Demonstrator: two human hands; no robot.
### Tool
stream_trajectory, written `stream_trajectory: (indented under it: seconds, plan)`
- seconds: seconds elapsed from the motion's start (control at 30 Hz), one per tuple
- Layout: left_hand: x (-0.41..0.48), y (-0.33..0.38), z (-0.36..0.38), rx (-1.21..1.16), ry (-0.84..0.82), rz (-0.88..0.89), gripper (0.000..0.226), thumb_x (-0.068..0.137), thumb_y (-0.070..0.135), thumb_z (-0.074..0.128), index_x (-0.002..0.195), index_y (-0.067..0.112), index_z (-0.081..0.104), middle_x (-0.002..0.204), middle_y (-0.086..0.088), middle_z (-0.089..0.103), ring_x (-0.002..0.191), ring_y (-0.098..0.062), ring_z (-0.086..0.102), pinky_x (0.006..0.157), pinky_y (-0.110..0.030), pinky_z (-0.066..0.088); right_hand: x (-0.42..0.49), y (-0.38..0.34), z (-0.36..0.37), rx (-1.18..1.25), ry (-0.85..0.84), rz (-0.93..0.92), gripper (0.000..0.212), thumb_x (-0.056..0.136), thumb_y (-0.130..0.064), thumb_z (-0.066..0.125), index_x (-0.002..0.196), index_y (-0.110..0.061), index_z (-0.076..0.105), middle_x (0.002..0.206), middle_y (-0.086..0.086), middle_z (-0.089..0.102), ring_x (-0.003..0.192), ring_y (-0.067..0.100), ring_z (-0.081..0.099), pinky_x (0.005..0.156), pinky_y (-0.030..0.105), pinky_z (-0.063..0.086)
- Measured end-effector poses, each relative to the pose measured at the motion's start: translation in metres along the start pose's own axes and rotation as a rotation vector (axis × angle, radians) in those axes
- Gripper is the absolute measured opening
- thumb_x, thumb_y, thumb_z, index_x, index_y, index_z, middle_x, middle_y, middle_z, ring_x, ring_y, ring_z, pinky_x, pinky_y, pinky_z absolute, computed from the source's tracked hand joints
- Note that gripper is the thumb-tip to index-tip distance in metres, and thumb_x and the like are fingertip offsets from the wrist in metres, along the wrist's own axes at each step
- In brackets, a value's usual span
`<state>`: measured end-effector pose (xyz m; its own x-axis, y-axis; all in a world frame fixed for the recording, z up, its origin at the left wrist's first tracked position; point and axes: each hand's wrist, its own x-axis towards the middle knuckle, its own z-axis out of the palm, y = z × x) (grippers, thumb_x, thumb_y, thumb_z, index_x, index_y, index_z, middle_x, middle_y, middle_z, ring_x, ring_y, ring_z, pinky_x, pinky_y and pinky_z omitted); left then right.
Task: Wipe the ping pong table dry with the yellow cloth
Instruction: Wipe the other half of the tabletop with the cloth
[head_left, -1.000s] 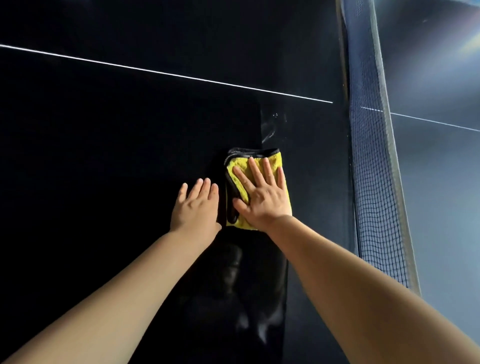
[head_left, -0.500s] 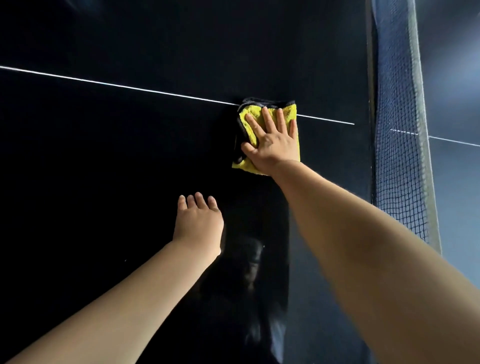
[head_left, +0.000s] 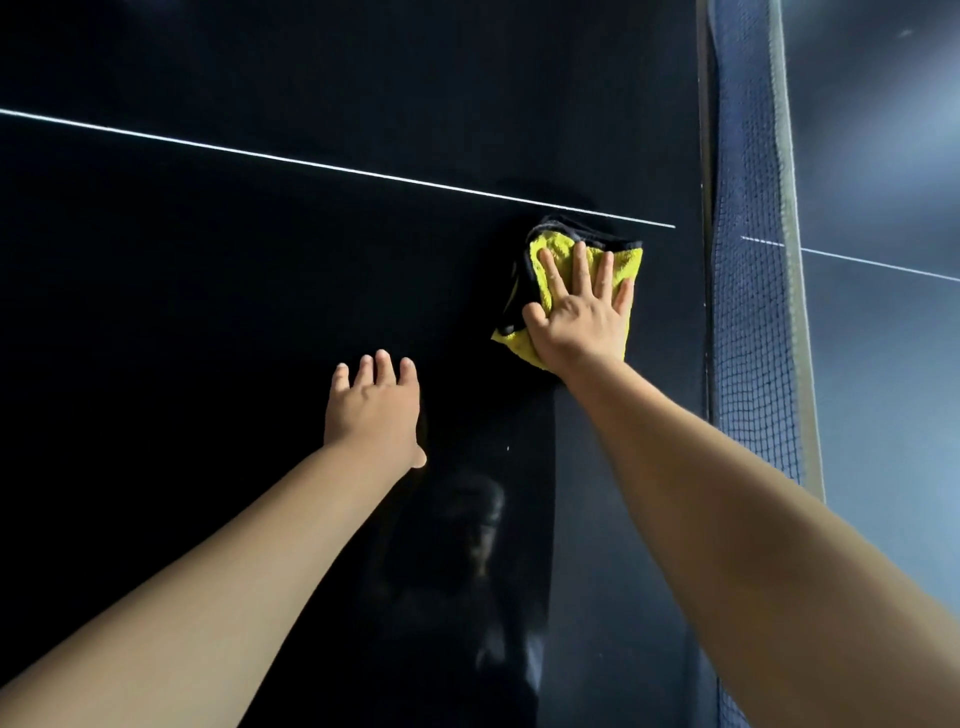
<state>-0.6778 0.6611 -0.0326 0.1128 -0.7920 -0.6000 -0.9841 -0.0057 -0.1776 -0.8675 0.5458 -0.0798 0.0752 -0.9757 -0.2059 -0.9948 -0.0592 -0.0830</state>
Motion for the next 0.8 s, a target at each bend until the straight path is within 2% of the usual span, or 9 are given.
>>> stream_trajectory:
  seconds: [0.1, 0.17, 0.23, 0.37, 0.63, 0.73, 0.8]
  plan:
    - [-0.017, 0.001, 0.01, -0.034, 0.134, 0.006, 0.092, 0.085, 0.047, 0.061, 0.15, 0.014, 0.005, 0.158, -0.01, 0.003, 0.146, -0.021, 0.004, 0.117, -0.042, 0.005, -0.047, -0.002, 0.008, -0.018, -0.018, -0.009, 0.069, 0.094, -0.055, 0.026, 0.154, -0.043, -0.006, 0.164, 0.0, -0.014, 0.149, 0.029, -0.018, 0.12, 0.052, -0.008]
    - [-0.035, 0.007, 0.022, 0.006, 0.276, 0.062, 0.076, 0.092, 0.04, 0.053, 0.15, 0.013, 0.011, 0.158, -0.009, 0.008, 0.146, -0.021, 0.007, 0.118, -0.042, 0.007, -0.08, -0.004, 0.013, -0.032, -0.032, -0.017, 0.07, 0.093, -0.055, 0.025, 0.153, -0.044, -0.009, 0.164, 0.001, -0.016, 0.149, 0.029, -0.02, 0.12, 0.052, -0.009]
    - [-0.055, 0.014, 0.038, -0.023, 0.349, 0.138, 0.065, 0.095, 0.032, 0.049, 0.148, 0.014, 0.016, 0.157, -0.007, 0.013, 0.145, -0.02, 0.012, 0.117, -0.039, 0.009, -0.115, -0.005, 0.018, -0.045, -0.045, -0.018, 0.071, 0.093, -0.054, 0.025, 0.153, -0.044, -0.012, 0.163, 0.001, -0.018, 0.148, 0.029, -0.022, 0.12, 0.052, -0.01]
    - [-0.103, 0.027, 0.068, -0.102, 0.343, 0.29, 0.062, 0.096, 0.022, 0.048, 0.149, 0.015, 0.015, 0.158, -0.005, 0.014, 0.145, -0.019, 0.012, 0.118, -0.037, 0.01, -0.199, -0.011, 0.034, -0.058, -0.071, -0.028, 0.07, 0.094, -0.056, 0.023, 0.15, -0.044, -0.018, 0.162, -0.001, -0.022, 0.147, 0.028, -0.026, 0.119, 0.051, -0.013]
    - [-0.189, 0.026, 0.116, -0.017, 0.283, 0.516, 0.068, 0.095, 0.012, 0.045, 0.151, 0.015, 0.006, 0.159, -0.006, 0.005, 0.146, -0.019, 0.003, 0.119, -0.037, 0.008, -0.357, -0.027, 0.064, -0.028, -0.122, 0.003, 0.072, 0.083, -0.062, 0.006, 0.148, -0.046, -0.021, 0.157, -0.004, -0.028, 0.144, 0.028, -0.031, 0.116, 0.051, -0.021]
    - [-0.221, 0.021, 0.135, 0.045, 0.256, 0.668, 0.069, 0.096, 0.007, 0.041, 0.151, 0.015, 0.001, 0.159, -0.005, -0.002, 0.146, -0.019, -0.003, 0.119, -0.037, 0.005, -0.41, -0.03, 0.073, -0.028, -0.124, 0.013, 0.072, 0.084, -0.061, 0.011, 0.147, -0.046, -0.019, 0.159, -0.003, -0.024, 0.144, 0.028, -0.03, 0.117, 0.052, -0.018]
    - [-0.239, 0.018, 0.147, 0.092, 0.223, 0.724, 0.071, 0.095, 0.004, 0.041, 0.151, 0.015, -0.001, 0.159, -0.004, -0.007, 0.145, -0.019, -0.007, 0.119, -0.036, 0.002, -0.441, -0.032, 0.081, -0.004, -0.109, 0.027, 0.073, 0.085, -0.059, 0.021, 0.15, -0.047, -0.01, 0.161, -0.002, -0.016, 0.147, 0.03, -0.023, 0.118, 0.053, -0.013]
